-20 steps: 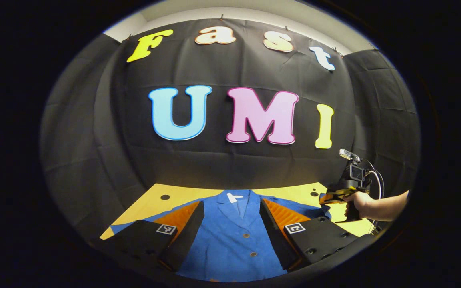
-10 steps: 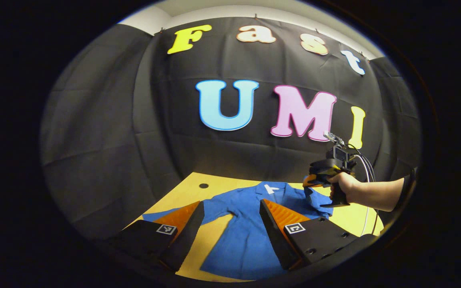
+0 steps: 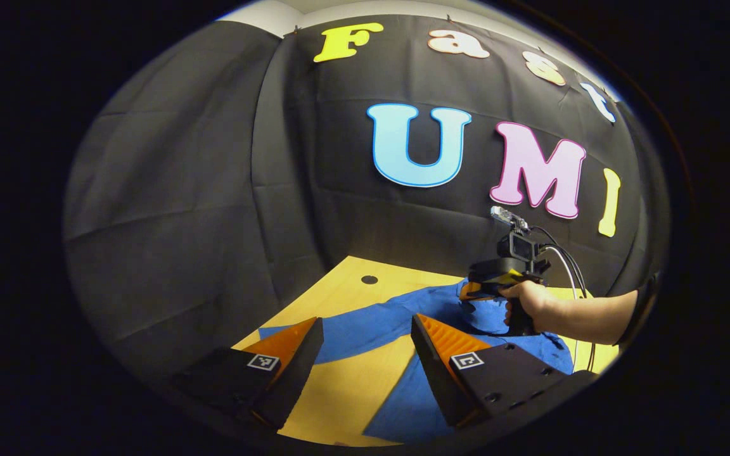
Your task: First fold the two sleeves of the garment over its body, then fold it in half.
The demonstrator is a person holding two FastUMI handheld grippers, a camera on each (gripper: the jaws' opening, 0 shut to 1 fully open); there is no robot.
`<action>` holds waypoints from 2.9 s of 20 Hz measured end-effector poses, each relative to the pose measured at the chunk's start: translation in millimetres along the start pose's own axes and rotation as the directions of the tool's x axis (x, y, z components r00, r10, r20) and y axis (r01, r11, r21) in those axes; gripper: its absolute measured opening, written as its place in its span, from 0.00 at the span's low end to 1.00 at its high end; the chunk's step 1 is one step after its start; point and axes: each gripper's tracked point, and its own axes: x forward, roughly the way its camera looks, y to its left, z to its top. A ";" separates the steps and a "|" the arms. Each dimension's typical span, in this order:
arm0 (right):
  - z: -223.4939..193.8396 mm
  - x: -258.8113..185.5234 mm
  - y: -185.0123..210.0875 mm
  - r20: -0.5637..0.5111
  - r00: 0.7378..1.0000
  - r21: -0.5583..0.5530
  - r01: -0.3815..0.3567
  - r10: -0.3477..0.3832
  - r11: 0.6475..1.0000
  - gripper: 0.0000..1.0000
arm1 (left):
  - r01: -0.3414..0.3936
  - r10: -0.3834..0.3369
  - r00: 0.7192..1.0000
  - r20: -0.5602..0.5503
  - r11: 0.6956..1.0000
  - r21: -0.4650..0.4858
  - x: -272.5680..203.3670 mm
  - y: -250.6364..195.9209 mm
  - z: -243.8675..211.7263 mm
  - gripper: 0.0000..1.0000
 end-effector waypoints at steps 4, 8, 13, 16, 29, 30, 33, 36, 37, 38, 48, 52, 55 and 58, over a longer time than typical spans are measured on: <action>-6.9 10.2 25.5 -0.005 0.999 -0.013 -0.036 0.036 0.999 0.68 | -0.020 0.020 1.000 -0.006 1.000 -0.015 15.1 15.5 -6.5 0.81; -8.0 -6.2 13.7 0.030 1.000 -0.098 0.005 -0.002 0.995 0.97 | -0.058 0.056 0.998 -0.032 0.996 -0.063 37.6 32.6 -20.8 0.81; -25.2 -64.7 -12.1 0.083 0.997 -0.208 0.011 0.007 0.978 0.97 | -0.244 0.223 0.958 -0.181 0.964 -0.104 82.9 89.7 -59.8 0.81; -52.9 -107.7 -33.0 0.066 0.997 -0.227 -0.011 0.026 0.974 0.98 | -0.373 0.333 0.899 -0.284 0.922 -0.099 119.0 120.6 -88.4 0.83; -51.7 -264.2 -81.8 0.235 0.969 -0.235 -0.016 0.073 0.972 0.96 | -0.460 0.371 0.760 -0.533 0.887 -0.039 148.8 125.8 -105.3 0.83; -55.6 -266.7 -83.6 0.231 0.970 -0.230 -0.017 0.072 0.973 0.96 | -0.451 0.347 0.759 -0.550 0.891 -0.060 151.9 125.8 -108.0 0.83; -71.4 -272.6 -88.3 0.206 0.976 -0.230 -0.023 0.072 0.973 0.96 | -0.452 0.311 0.746 -0.589 0.886 -0.105 150.0 128.7 -105.1 0.72; -78.2 -277.0 -90.8 0.202 0.976 -0.195 -0.036 0.076 0.980 0.97 | -0.405 0.273 0.750 -0.602 0.910 -0.092 159.9 119.4 -99.7 0.46; -78.0 -277.9 -92.7 0.206 0.976 -0.180 -0.035 0.073 0.983 0.96 | -0.397 0.273 0.751 -0.600 0.915 -0.080 164.1 113.6 -97.4 0.33; -77.8 -278.3 -96.1 0.211 0.975 -0.166 -0.033 0.068 0.986 0.96 | -0.391 0.277 0.753 -0.597 0.918 -0.066 168.7 110.9 -97.5 0.19; -71.5 -289.6 -152.4 0.245 0.969 -0.106 0.053 -0.025 0.993 0.96 | -0.340 0.221 0.788 -0.575 0.934 -0.107 167.4 104.3 -75.0 0.00; -75.0 -292.1 -175.3 0.243 0.968 -0.067 0.085 -0.067 0.994 0.96 | -0.239 0.176 0.868 -0.464 0.968 -0.078 177.3 49.1 -15.4 0.00; -81.9 -292.7 -188.5 0.237 0.968 -0.045 0.099 -0.085 0.994 0.96 | -0.128 0.102 0.914 -0.392 0.991 -0.040 188.1 -12.7 28.1 0.00; -91.8 -295.6 -201.7 0.230 0.968 -0.025 0.112 -0.103 0.993 0.97 | 0.006 -0.001 0.943 -0.333 1.000 0.014 193.0 -92.5 60.7 0.00</action>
